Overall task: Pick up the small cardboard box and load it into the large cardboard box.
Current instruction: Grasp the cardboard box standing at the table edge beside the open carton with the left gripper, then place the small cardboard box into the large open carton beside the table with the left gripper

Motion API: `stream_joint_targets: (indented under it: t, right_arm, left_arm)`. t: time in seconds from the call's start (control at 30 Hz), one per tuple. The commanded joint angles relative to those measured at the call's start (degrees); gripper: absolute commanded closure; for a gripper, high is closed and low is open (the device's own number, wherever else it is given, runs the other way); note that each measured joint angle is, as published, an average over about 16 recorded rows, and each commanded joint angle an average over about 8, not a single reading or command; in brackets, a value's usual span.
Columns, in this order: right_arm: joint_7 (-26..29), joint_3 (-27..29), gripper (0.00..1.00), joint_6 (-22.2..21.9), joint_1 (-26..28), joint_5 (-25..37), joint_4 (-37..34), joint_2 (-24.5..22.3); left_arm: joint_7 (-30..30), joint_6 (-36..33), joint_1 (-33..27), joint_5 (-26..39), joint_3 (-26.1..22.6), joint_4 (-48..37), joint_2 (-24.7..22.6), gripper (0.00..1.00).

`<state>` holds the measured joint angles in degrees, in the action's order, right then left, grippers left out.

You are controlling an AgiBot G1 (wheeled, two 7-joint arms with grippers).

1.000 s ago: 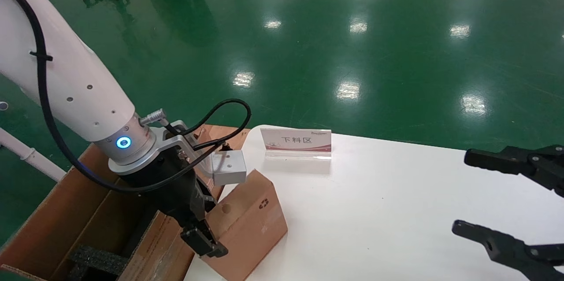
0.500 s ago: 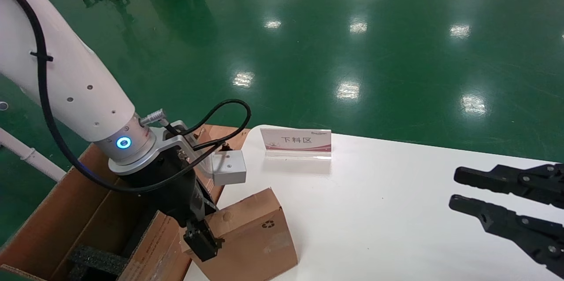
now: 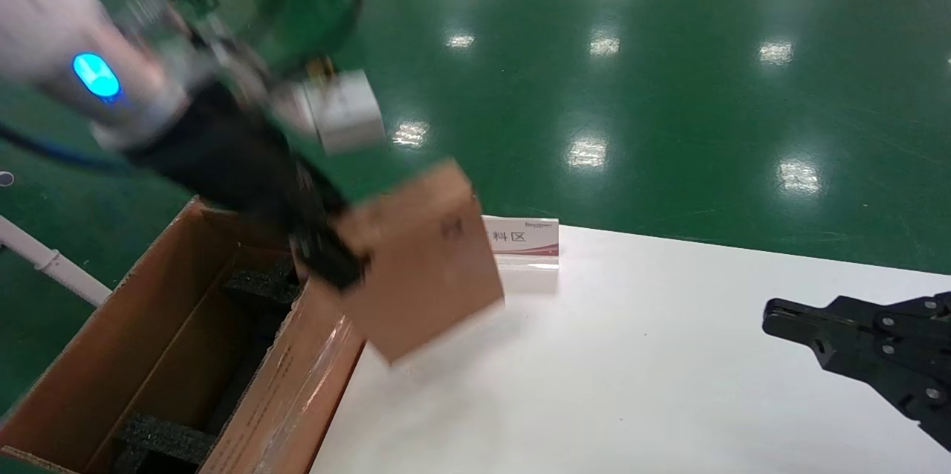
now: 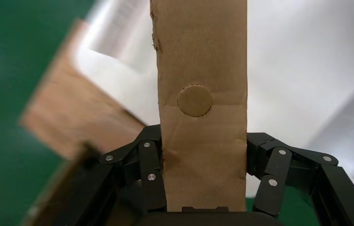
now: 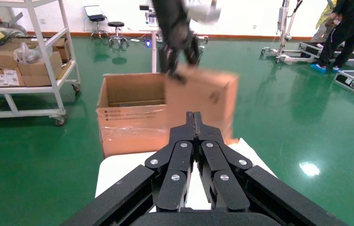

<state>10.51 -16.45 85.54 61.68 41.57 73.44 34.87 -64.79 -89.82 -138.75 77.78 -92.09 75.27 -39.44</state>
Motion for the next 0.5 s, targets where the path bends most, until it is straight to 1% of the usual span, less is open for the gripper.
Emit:
stream_joint_targets:
  t: [0.03, 0.13, 0.23, 0.4, 0.5]
  right_arm:
    - [0.0, -0.01, 1.0, 0.0, 0.0, 0.0, 0.0, 0.0]
    - [-0.01, -0.02, 1.0, 0.0, 0.01, -0.01, -0.01, -0.01]
    - [-0.02, -0.03, 1.0, -0.01, 0.01, -0.02, -0.01, -0.01]
    - [-0.03, -0.05, 1.0, -0.02, 0.01, -0.03, -0.01, -0.02]
    - [-0.03, -0.06, 1.0, -0.02, 0.02, -0.04, -0.01, -0.02]
  left_arm:
    - [-0.95, -0.73, -3.57, 0.88, 0.63, -0.25, -0.19, 1.0]
    - [-2.0, -1.33, -9.14, 2.5, -1.3, -1.06, -0.21, 1.0]
    - [-2.84, -1.72, -14.43, 3.47, -4.9, -1.75, 0.08, 1.0]
    - [-4.05, -1.98, -22.2, 3.63, -13.63, -2.33, 1.26, 1.0]
    - [-4.61, -2.04, -25.54, 3.47, -19.16, -2.48, 2.36, 1.0]
